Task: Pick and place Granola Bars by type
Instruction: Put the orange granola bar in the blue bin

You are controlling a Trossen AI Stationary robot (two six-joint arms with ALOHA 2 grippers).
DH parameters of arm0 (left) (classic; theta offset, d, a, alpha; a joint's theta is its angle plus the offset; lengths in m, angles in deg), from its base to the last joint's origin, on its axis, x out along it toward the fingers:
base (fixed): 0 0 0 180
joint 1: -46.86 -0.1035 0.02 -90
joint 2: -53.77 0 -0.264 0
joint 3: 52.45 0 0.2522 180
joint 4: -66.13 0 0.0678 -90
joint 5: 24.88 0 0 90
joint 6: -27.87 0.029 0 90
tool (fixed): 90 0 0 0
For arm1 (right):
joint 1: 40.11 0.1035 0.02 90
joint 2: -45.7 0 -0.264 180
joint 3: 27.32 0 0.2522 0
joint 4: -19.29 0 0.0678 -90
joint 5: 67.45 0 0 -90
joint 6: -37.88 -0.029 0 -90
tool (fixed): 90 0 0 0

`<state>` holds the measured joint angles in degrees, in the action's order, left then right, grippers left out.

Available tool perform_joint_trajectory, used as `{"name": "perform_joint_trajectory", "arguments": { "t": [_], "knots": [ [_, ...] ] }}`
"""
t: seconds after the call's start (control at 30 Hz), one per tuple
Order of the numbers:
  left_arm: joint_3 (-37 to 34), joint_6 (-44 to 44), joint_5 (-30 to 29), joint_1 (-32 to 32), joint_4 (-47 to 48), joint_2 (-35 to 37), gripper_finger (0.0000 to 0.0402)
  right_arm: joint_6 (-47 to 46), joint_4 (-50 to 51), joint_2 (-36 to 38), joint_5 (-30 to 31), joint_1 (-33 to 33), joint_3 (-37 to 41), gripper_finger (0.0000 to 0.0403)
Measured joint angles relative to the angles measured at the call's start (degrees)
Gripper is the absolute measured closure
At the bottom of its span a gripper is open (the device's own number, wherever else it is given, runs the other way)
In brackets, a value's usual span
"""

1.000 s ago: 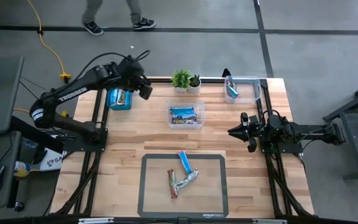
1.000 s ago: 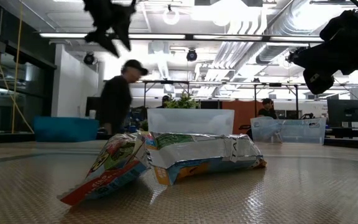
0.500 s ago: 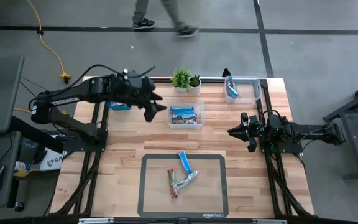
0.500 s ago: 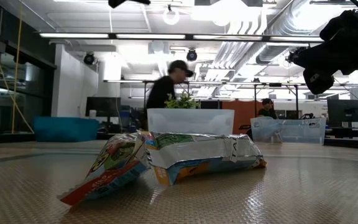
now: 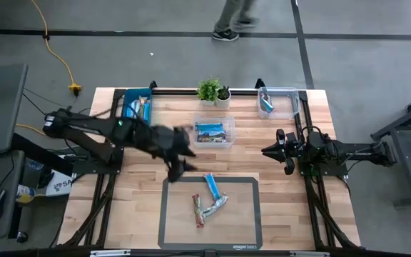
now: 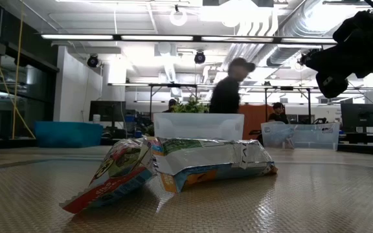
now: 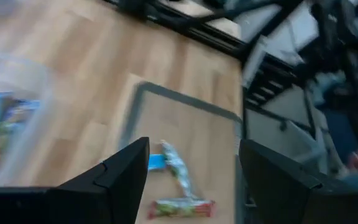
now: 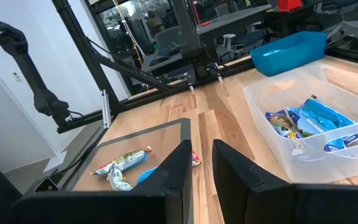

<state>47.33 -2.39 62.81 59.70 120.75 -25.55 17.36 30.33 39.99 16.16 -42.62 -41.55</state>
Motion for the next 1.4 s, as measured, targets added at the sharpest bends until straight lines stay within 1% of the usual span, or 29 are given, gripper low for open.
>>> {"name": "perform_joint_trajectory", "arguments": {
  "t": [0.13, 0.3, 0.43, 0.53, 0.7, 0.83, 0.93, 1.23, 1.4],
  "knots": [
    [0.00, -0.84, 0.44, 4.29, -0.51, -3.86, 0.0156, 0.00, 0.04, -0.03, 0.01, -0.01, 0.00, 0.0353],
    [-0.02, -5.41, 0.36, 8.52, -0.34, -9.75, 0.0156, 0.00, -0.03, -0.19, 0.00, 0.01, -0.01, 0.0350],
    [-0.04, -8.61, 0.31, 10.74, -0.69, -14.12, 0.0156, 0.02, -0.04, -0.31, 0.00, 0.01, 0.00, 0.0353],
    [-0.07, -9.39, 0.25, 11.82, -0.70, -17.13, 0.0156, 0.00, -0.02, -0.33, 0.00, 0.01, -0.01, 0.0355],
    [-0.04, -10.56, -0.07, 12.92, -3.10, -21.18, 0.0156, 0.00, 0.00, -0.33, 0.00, 0.01, 0.00, 0.0355],
    [-0.04, -10.28, -2.52, 13.23, -6.23, -24.29, 0.0156, 0.00, 0.00, -0.33, 0.00, 0.01, 0.00, 0.0352],
    [-0.04, -10.24, -2.92, 13.08, -8.69, -26.16, 0.0156, 0.00, 0.00, -0.33, 0.00, 0.01, 0.00, 0.0353],
    [0.00, -10.10, -5.38, 13.08, -11.44, -31.62, 0.0156, 0.00, 0.02, -0.33, 0.00, 0.01, 0.00, 0.0353],
    [-0.04, -10.10, -5.37, 13.05, -11.75, -33.94, 0.0156, 0.00, -0.01, -0.33, -0.01, -0.01, -0.01, 0.0350]
  ]
}}
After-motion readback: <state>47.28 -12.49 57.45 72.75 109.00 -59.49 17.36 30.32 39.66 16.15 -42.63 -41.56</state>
